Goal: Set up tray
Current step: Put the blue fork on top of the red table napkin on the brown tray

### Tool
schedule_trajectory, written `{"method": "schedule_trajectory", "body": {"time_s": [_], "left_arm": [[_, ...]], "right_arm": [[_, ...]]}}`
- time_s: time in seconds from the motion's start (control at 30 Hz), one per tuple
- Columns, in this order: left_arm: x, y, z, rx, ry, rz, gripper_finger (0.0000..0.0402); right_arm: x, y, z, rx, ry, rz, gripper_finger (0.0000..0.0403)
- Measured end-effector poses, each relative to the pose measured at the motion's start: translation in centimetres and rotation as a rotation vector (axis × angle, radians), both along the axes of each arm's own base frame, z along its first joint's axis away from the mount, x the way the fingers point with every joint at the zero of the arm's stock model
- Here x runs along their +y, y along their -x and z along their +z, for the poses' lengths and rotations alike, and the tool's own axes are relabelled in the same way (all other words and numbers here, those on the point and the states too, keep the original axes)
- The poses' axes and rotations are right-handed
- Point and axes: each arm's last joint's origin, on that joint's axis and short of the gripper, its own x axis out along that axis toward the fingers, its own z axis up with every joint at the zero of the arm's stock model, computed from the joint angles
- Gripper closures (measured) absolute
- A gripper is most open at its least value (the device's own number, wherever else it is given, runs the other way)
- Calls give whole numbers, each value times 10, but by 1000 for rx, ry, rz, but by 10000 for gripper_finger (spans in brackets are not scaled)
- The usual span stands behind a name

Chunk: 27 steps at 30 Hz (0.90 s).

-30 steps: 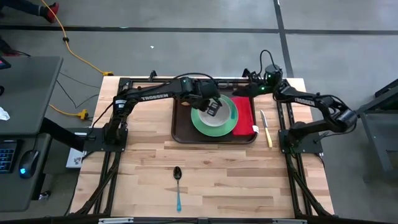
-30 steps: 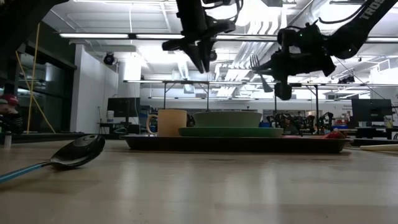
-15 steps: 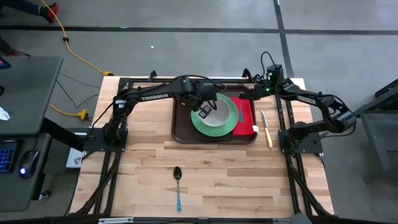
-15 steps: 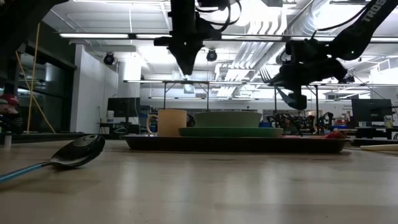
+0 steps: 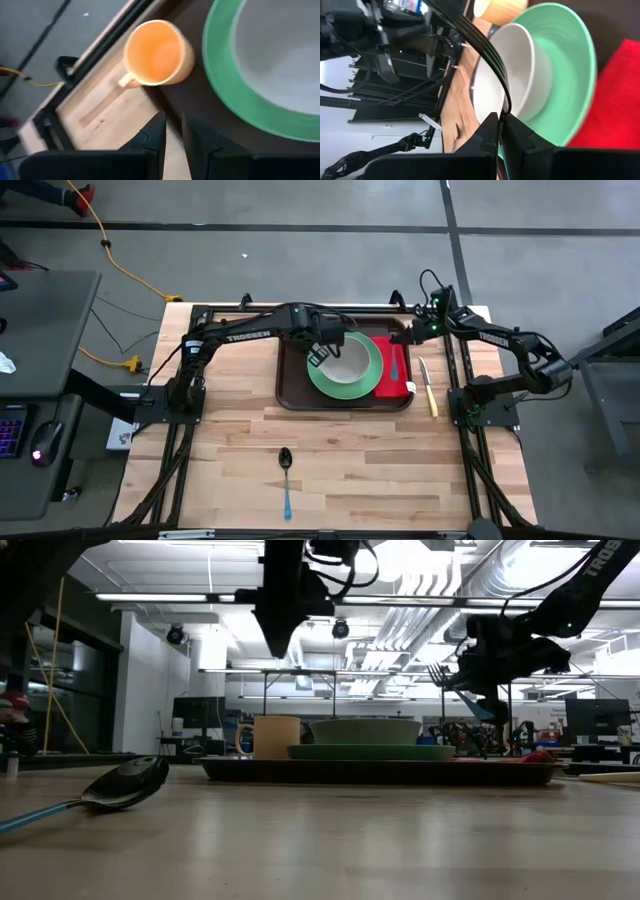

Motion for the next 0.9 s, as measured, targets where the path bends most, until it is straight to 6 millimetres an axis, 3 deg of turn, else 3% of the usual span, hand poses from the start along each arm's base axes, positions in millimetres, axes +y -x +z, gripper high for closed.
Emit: {"method": "schedule_trajectory", "body": {"time_s": [0.33,0.53,0.77,0.9], "left_arm": [[0,10,16,-30,-68,7,309],[-3,28,32,-64,-103,19,309],[-9,58,28,-109,-107,71,309],[-12,72,15,-199,-71,62,309]], "right_arm": [[4,6,-8,96,-19,-35,403],[4,7,-10,142,-19,-72,403],[7,1,-10,156,-22,-58,403],[12,-7,-11,177,-15,-34,403]]}}
